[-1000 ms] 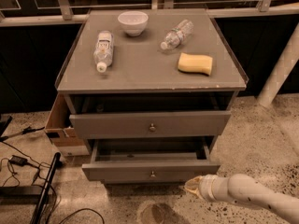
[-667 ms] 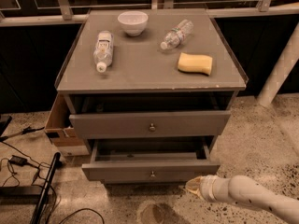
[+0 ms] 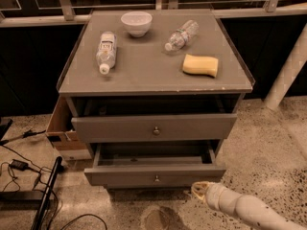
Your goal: Close middle drawer
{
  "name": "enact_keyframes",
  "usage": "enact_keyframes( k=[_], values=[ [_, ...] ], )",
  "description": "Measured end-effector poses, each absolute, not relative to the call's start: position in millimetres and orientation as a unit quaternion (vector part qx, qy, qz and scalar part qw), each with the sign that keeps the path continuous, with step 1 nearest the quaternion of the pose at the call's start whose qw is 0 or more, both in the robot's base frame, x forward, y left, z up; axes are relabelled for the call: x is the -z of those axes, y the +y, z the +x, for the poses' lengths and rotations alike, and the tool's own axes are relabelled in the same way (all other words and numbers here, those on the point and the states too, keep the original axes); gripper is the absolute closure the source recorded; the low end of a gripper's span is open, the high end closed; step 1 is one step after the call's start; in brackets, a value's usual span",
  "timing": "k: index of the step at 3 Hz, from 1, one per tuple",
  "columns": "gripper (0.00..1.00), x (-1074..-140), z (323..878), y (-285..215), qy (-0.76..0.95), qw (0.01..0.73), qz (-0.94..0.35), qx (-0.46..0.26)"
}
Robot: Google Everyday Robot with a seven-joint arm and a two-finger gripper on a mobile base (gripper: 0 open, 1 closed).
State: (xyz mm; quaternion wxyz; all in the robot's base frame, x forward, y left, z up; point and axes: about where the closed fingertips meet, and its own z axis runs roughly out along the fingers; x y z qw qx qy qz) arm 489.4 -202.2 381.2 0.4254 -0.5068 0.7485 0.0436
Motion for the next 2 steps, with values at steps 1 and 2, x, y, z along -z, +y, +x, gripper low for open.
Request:
enact_keyframes(
  k=[1, 2],
  values=[
    [1.00, -381.2, 510.5, -200.5, 0.712, 0.484, -0.508, 0.001],
    [1.00, -380.1, 528.7, -195.8, 0.691, 0.521, -0.500, 0.017]
  ],
)
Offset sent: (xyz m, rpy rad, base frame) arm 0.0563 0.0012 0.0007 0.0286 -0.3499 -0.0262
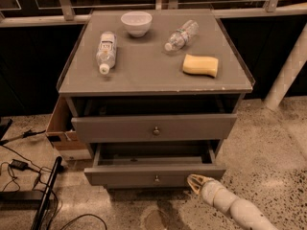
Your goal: Close middle drawer
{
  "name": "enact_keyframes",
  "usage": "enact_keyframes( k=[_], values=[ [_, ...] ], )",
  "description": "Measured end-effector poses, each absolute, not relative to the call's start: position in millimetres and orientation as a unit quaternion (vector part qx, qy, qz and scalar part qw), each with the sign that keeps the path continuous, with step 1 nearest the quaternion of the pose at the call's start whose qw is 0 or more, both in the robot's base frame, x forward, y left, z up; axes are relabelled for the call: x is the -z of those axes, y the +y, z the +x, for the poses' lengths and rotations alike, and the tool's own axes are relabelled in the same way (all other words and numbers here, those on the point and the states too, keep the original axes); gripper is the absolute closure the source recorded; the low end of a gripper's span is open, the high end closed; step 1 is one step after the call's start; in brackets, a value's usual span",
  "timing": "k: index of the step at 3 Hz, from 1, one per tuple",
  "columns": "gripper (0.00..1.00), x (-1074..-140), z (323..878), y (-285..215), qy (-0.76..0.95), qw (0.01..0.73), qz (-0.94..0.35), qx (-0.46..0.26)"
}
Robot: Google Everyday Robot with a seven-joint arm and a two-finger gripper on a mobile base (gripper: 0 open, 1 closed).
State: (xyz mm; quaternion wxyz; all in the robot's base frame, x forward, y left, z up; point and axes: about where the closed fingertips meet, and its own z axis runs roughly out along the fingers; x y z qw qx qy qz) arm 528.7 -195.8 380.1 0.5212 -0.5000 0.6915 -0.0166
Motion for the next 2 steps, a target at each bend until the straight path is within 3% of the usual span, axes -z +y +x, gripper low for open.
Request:
enact_keyframes(
  k=[2],
  values=[
    [1.00, -376.7, 536.7, -197.1, 0.687, 0.530, -0.497, 0.031]
  ],
)
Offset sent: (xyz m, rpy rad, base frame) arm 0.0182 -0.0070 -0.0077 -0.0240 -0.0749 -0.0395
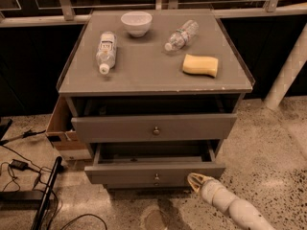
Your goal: Close middle drawer
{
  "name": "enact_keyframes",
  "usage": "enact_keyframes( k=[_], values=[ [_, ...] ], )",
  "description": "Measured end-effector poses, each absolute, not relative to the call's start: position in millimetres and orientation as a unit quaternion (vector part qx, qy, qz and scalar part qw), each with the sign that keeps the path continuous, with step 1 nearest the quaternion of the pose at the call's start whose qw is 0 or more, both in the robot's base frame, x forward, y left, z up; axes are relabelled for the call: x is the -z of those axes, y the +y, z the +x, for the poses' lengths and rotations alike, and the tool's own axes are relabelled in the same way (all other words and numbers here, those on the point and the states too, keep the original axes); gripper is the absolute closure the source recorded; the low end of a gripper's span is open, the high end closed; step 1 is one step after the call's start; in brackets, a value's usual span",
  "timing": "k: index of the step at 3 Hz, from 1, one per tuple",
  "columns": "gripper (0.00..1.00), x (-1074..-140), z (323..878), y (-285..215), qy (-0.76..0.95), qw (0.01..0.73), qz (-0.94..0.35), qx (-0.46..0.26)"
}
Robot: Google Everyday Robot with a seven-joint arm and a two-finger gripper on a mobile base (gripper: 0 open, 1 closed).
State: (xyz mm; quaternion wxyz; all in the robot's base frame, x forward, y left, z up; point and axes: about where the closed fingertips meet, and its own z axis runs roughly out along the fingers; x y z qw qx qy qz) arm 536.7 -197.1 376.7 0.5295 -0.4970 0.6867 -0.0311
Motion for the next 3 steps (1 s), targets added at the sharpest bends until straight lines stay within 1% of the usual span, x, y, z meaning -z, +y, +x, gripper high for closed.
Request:
enact_keyframes(
  k=[1, 3],
  values=[
    [1.00, -369.4, 557.1, -199.3, 0.678, 0.543, -0.491, 0.057],
    [1.00, -358.7, 593.6, -202.1, 0.671, 0.556, -0.484, 0.077]
  ],
)
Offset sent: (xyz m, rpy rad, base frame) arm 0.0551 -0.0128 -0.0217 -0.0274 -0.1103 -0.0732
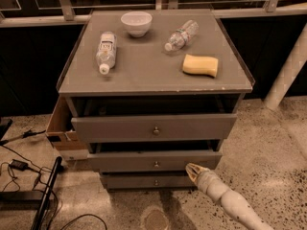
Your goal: Close middle drawer
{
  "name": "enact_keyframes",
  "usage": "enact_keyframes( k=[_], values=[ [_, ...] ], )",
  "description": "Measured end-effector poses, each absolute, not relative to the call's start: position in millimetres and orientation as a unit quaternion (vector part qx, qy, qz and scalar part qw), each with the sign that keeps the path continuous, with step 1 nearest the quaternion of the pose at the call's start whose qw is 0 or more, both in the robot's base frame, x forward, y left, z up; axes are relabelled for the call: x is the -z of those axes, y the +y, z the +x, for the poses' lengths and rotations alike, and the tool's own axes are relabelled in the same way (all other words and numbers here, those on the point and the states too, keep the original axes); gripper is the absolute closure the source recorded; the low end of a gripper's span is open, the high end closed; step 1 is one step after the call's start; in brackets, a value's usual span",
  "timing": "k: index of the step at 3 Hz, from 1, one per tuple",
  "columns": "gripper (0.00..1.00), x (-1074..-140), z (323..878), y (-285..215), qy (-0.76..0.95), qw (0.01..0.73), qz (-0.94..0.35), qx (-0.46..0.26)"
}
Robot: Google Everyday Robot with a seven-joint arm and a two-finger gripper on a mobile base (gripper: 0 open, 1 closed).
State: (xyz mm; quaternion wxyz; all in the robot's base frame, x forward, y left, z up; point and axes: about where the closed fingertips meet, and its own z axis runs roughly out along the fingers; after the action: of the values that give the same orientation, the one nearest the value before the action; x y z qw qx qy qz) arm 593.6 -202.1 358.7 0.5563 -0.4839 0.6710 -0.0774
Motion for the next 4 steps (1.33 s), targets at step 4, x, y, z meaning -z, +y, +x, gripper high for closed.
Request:
enact_keyframes(
  k=[4],
  values=[
    [1.00, -367.0, 615.7, -207.4, 0.664, 0.557, -0.493, 0.073]
  ],
)
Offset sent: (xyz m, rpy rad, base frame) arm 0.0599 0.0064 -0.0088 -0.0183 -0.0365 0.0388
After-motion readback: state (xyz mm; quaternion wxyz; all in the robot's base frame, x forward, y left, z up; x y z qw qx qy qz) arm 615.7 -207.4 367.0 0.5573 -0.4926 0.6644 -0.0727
